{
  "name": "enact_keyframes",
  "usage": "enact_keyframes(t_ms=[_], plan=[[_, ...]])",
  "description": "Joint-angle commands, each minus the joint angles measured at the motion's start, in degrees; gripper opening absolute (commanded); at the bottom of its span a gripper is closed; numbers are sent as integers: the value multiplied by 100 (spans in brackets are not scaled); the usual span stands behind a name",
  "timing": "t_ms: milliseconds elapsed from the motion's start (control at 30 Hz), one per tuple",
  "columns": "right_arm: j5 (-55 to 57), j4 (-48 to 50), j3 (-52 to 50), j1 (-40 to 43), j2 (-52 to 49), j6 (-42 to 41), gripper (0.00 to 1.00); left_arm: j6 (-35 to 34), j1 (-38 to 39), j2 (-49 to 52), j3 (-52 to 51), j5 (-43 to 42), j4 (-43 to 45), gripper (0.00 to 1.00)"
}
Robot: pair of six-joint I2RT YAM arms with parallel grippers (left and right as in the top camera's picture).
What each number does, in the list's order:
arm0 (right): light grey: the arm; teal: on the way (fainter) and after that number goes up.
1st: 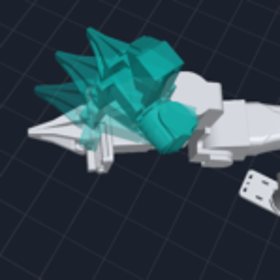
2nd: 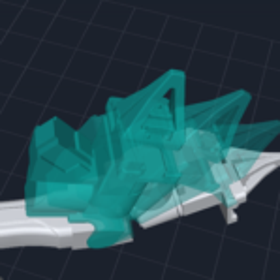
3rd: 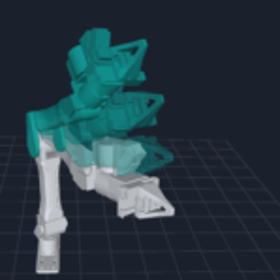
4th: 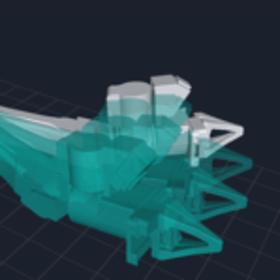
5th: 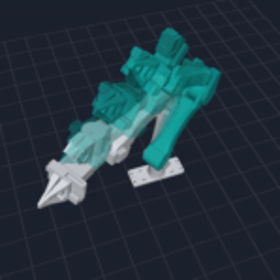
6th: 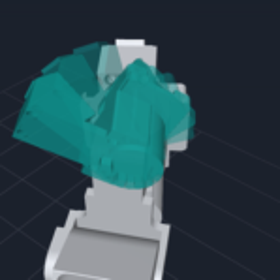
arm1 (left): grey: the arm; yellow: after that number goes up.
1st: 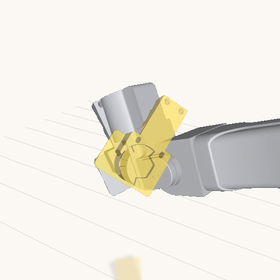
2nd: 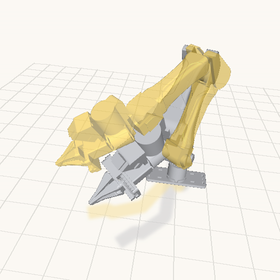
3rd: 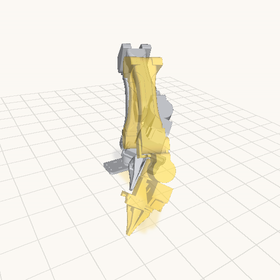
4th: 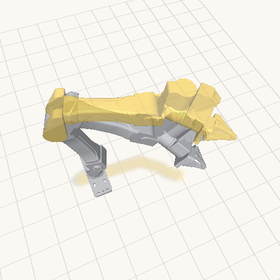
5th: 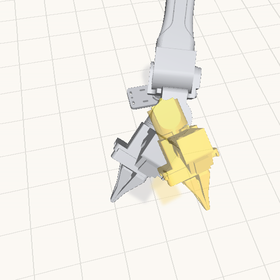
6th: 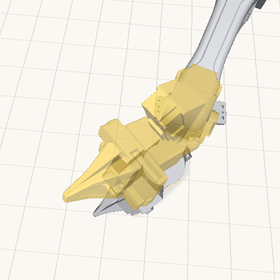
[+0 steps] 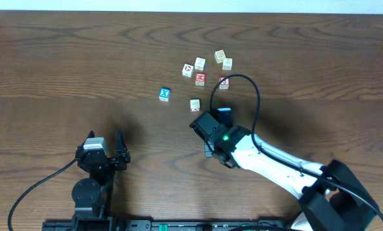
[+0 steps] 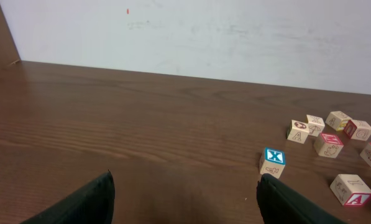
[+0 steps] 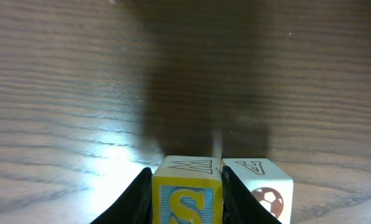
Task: Lift 4 blocks
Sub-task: 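Place the S block beside the soccer-ball block and release, then move the right gripper back to the block cluster over the green N block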
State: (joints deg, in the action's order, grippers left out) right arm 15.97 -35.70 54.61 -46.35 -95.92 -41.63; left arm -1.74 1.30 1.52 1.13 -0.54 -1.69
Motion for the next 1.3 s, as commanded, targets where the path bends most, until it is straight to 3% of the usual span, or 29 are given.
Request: enact_keyframes(t_ms=[0, 200, 500, 1067, 1267], plan=[[114, 13, -52, -63, -175, -11, 21, -72, 17, -4, -90, 107, -254, 73], [116, 13, -52, -63, -192, -11, 22, -72, 17, -4, -90, 107, -254, 73], [116, 17, -52, -63, -192, -9, 37, -72, 17, -4, -90, 107, -254, 74], [157, 385, 0, -57, -190, 127, 45, -72, 17, -4, -90, 107, -254, 73], [160, 396, 352, -2, -190, 662, 57, -72, 17, -4, -90, 107, -254, 74]])
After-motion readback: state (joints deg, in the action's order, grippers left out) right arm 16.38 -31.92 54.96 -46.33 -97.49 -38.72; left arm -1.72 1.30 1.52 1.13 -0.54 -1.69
